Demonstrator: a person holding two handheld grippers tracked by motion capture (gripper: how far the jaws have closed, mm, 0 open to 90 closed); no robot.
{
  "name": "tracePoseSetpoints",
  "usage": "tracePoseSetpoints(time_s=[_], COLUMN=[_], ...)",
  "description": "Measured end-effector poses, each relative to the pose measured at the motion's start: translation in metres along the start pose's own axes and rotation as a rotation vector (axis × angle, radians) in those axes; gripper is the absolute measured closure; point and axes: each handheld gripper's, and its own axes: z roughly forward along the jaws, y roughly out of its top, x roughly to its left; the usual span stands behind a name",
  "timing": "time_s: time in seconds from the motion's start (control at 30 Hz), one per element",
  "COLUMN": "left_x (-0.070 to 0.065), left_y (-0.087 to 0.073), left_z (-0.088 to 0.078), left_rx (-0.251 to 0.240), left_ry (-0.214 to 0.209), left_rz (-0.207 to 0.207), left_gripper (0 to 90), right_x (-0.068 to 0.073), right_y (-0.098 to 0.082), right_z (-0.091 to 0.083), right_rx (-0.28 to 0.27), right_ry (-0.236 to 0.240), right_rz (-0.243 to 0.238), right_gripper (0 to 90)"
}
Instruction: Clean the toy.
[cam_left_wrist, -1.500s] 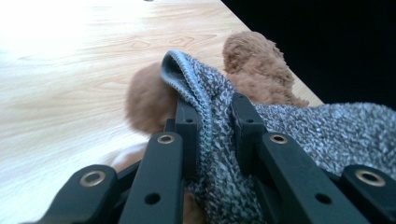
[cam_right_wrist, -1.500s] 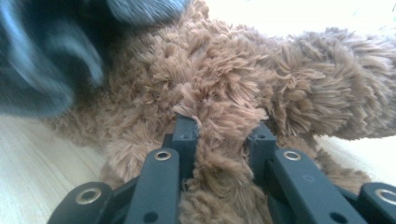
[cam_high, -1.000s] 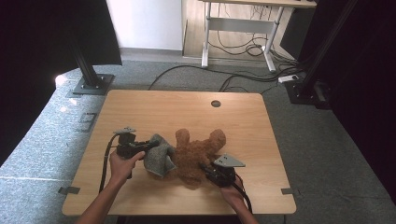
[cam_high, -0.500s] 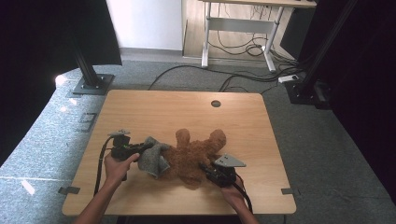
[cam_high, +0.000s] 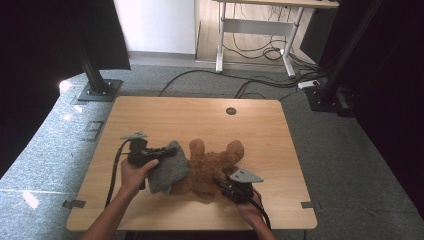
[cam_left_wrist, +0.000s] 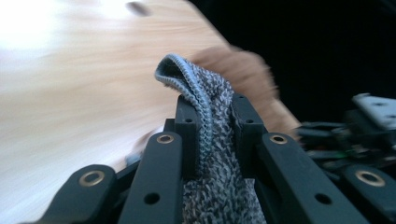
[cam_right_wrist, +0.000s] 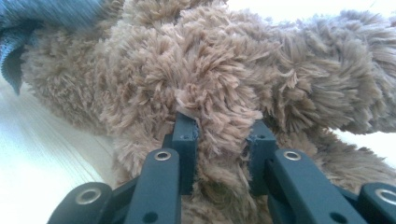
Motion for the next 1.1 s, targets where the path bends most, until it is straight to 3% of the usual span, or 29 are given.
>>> tracePoseSetpoints(time_s=[0.03, 0.07, 0.17, 0.2, 0.23, 0.27, 0.3, 0.33, 0.37, 0.53, 0.77, 0.83, 0.97, 1.1], left_x=[-0.012, -0.018, -0.033, -0.033, -0.041, -0.041, -0.048, -0.050, -0.050, -0.045, -0.041, -0.037, -0.026, -0.012], left_y=[0.008, 0.012, 0.022, 0.022, 0.027, 0.027, 0.032, 0.033, 0.033, 0.030, 0.027, 0.027, 0.028, 0.024], left_z=[0.018, 0.028, 0.060, 0.060, 0.081, 0.081, 0.102, 0.119, 0.119, 0.145, 0.148, 0.143, 0.127, 0.098], left_rx=[0.018, 0.029, 0.062, 0.062, 0.080, 0.080, 0.107, 0.139, 0.139, 0.205, 0.252, 0.264, 0.271, 0.243], left_ry=[-0.043, -0.054, -0.068, -0.068, -0.073, -0.073, -0.045, 0.019, 0.019, 0.097, 0.147, 0.168, 0.186, 0.193], left_rz=[0.014, 0.025, 0.057, 0.057, 0.064, 0.064, 0.080, 0.104, 0.104, 0.102, 0.132, 0.121, 0.082, 0.063], left_gripper=[75.9, 76.0, 75.9, 75.8, 75.7, 75.7, 75.7, 75.7, 75.8, 75.7, 75.5, 75.6, 75.5, 75.7], right_x=[0.000, 0.000, 0.000, 0.000, 0.000, 0.000, 0.000, 0.000, 0.000, 0.000, 0.001, 0.002, 0.002, 0.004], right_y=[0.000, 0.000, -0.001, -0.001, -0.001, -0.001, -0.001, -0.001, -0.001, -0.002, -0.002, -0.003, -0.004, -0.005], right_z=[0.000, 0.000, -0.001, -0.001, 0.000, 0.000, 0.000, -0.001, -0.001, -0.001, 0.000, 0.000, -0.002, -0.004], right_rx=[0.000, 0.001, -0.001, -0.001, -0.004, -0.004, -0.004, -0.003, -0.003, -0.002, 0.006, 0.002, 0.008, 0.014], right_ry=[0.003, 0.004, 0.006, 0.006, 0.007, 0.008, 0.008, 0.008, 0.008, -0.002, -0.008, -0.007, 0.001, 0.009], right_rz=[0.001, 0.002, 0.002, 0.002, 0.002, 0.002, 0.003, 0.002, 0.002, -0.007, -0.014, -0.006, -0.001, -0.001], right_gripper=[71.8, 71.8, 71.8, 71.8, 71.8, 71.8, 71.8, 71.8, 71.8, 71.8, 71.8, 71.8, 71.8, 71.8])
